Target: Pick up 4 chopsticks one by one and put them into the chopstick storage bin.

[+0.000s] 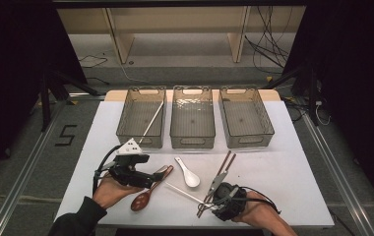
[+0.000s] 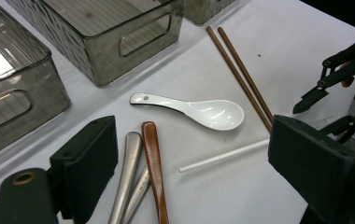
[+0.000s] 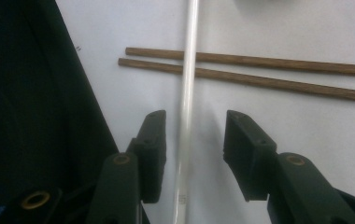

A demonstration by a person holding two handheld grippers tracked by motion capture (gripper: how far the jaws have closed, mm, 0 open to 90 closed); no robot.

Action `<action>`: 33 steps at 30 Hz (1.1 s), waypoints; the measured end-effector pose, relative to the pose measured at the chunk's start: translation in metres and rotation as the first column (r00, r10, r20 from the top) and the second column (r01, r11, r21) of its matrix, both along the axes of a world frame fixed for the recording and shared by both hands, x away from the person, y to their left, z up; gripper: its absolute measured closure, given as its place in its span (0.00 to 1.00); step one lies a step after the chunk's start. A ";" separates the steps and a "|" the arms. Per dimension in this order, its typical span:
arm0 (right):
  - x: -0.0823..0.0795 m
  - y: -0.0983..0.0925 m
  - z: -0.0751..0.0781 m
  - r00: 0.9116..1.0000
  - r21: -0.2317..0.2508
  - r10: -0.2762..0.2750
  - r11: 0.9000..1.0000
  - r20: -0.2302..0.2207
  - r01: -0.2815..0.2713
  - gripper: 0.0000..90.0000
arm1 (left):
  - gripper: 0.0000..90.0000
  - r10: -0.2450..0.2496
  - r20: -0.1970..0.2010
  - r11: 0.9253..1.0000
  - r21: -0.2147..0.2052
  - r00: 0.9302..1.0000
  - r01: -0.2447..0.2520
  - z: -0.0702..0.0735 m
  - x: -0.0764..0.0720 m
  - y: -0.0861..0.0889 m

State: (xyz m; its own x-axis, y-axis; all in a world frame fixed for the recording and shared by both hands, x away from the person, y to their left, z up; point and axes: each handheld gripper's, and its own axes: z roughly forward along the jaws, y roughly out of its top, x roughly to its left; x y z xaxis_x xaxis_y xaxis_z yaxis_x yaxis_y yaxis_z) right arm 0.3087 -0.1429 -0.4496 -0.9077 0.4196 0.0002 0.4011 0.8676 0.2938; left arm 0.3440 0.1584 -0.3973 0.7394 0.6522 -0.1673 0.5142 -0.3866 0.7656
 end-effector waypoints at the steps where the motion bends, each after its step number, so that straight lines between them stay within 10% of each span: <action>1: 0.001 0.000 -0.001 1.000 -0.004 0.006 1.000 0.005 -0.006 0.69 | 0.17 0.004 -0.006 1.000 -0.006 1.000 -0.004 -0.001 -0.001 0.001; 33: 0.004 0.007 -0.001 0.997 -0.043 0.073 0.996 0.016 -0.072 0.95 | 0.18 -0.019 0.007 0.999 0.029 1.000 0.018 -0.004 -0.003 -0.001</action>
